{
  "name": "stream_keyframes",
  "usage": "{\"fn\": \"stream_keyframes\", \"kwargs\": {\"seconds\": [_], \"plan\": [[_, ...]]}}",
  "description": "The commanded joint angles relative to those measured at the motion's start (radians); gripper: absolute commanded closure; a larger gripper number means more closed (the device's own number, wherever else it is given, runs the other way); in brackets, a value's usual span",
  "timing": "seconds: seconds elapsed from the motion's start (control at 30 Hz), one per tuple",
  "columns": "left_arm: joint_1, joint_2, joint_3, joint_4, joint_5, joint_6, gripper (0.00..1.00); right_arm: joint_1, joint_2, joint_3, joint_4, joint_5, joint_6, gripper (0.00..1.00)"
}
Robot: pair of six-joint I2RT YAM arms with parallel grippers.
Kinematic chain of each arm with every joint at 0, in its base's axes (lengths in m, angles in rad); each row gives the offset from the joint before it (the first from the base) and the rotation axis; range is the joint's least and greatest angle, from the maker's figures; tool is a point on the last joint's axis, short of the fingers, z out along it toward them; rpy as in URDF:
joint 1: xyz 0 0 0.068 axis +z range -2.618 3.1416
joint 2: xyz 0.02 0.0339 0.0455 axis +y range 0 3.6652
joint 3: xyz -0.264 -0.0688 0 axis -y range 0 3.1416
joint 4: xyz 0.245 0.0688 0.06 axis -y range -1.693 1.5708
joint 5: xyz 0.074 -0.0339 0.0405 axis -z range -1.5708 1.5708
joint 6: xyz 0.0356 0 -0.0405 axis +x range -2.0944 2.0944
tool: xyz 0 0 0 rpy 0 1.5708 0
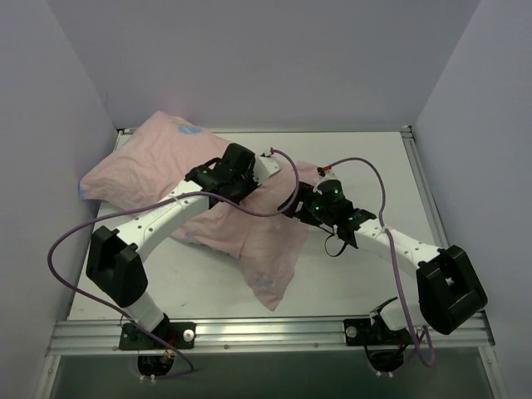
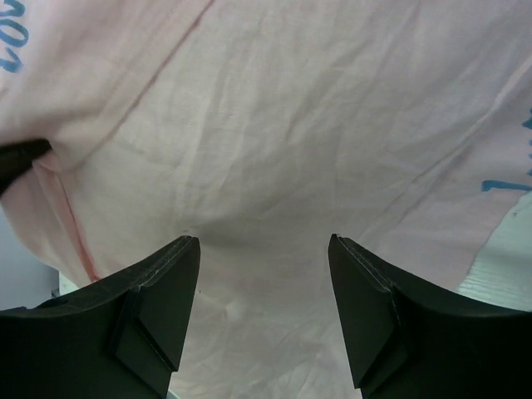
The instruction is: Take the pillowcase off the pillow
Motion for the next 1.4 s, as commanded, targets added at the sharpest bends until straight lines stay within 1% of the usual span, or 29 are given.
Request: {"fn": "stream_keyframes", "kwargs": {"seconds": [0.0,0.13,0.17,0.2,0.27,0.33,0.4,0.5,0.57,0.6,0.67,0.73,0.8,0.87,0.9,0.93,0.97,1.0,1.03,1.07,1.13,1.17,1.2,1.23,1.27,1.3,1.37], "plan": [[0.069,-0.035,0.043,0.018,0.011,-0.033,0.8,0.026,0.024,0.053,0.043,-0.008,0.003,0.37],[0.084,-0.05,0.058,0.014,0.04,-0.038,0.8,0.049,0.028,0.07,0.05,0.011,0.005,0.35],[0.089,-0.052,0.057,0.023,0.034,-0.039,0.86,0.058,0.035,0.082,0.052,0.015,0.006,0.35],[0.101,-0.05,0.055,0.04,0.015,-0.047,0.97,0.061,0.039,0.091,0.052,0.02,0.006,0.35],[0.119,-0.044,0.067,0.045,0.004,-0.057,0.98,0.072,0.05,0.12,0.038,0.04,-0.008,0.34],[0.148,-0.026,0.083,0.051,-0.025,-0.082,0.98,0.087,0.068,0.188,-0.008,0.063,-0.024,0.32],[0.172,-0.019,0.092,0.045,-0.026,-0.109,0.98,0.107,0.085,0.26,-0.051,0.146,-0.06,0.3],[0.216,-0.032,0.092,0.05,0.034,-0.149,0.98,0.139,0.139,0.337,-0.109,0.265,-0.075,0.23],[0.239,-0.036,0.095,0.045,0.143,-0.177,0.98,0.148,0.206,0.357,-0.105,0.305,-0.063,0.21],[0.244,-0.036,0.098,0.036,0.207,-0.215,0.98,0.153,0.231,0.361,-0.094,0.328,-0.058,0.21],[0.244,-0.035,0.104,0.04,0.298,-0.245,0.98,0.167,0.307,0.392,-0.094,0.336,-0.058,0.21],[0.245,-0.026,0.107,0.051,0.288,-0.272,0.98,0.179,0.349,0.439,-0.123,0.35,-0.069,0.21],[0.251,-0.019,0.107,0.065,0.222,-0.272,0.98,0.188,0.395,0.475,-0.143,0.364,-0.078,0.21],[0.259,-0.018,0.104,0.071,0.205,-0.265,0.98,0.187,0.433,0.527,-0.175,0.379,-0.1,0.21],[0.264,-0.018,0.094,0.074,0.191,-0.259,0.98,0.187,0.444,0.548,-0.198,0.391,-0.11,0.26],[0.265,-0.019,0.09,0.076,0.174,-0.255,0.98,0.185,0.453,0.57,-0.259,0.431,-0.121,0.3],[0.267,-0.022,0.086,0.079,0.156,-0.252,0.98,0.185,0.453,0.587,-0.282,0.454,-0.144,0.39],[0.274,-0.033,0.077,0.092,0.11,-0.245,0.98,0.184,0.444,0.581,-0.299,0.477,-0.15,0.43],[0.279,-0.039,0.06,0.102,0.094,-0.24,0.98,0.179,0.429,0.563,-0.33,0.495,-0.155,0.47],[0.285,-0.045,0.051,0.112,0.079,-0.232,0.98,0.173,0.382,0.494,-0.328,0.518,-0.161,0.56],[0.29,-0.067,0.006,0.128,0.026,-0.199,0.98,0.147,0.328,0.402,-0.306,0.532,-0.156,0.7],[0.29,-0.076,-0.015,0.144,0.016,-0.188,0.98,0.133,0.279,0.353,-0.299,0.529,-0.144,0.85],[0.288,-0.094,-0.035,0.151,0.014,-0.176,0.98,0.09,0.263,0.269,-0.263,0.511,-0.143,0.92],[0.29,-0.101,-0.067,0.157,0.02,-0.173,0.98,0.064,0.25,0.235,-0.255,0.487,-0.141,0.98],[0.291,-0.105,-0.08,0.16,0.017,-0.17,0.98,0.038,0.231,0.205,-0.249,0.447,-0.141,1.0],[0.291,-0.108,-0.087,0.163,0.007,-0.162,0.98,0.018,0.222,0.158,-0.238,0.436,-0.149,1.0],[0.297,-0.107,-0.107,0.172,-0.022,-0.154,0.98,-0.023,0.185,0.122,-0.238,0.436,-0.161,1.0]]}}
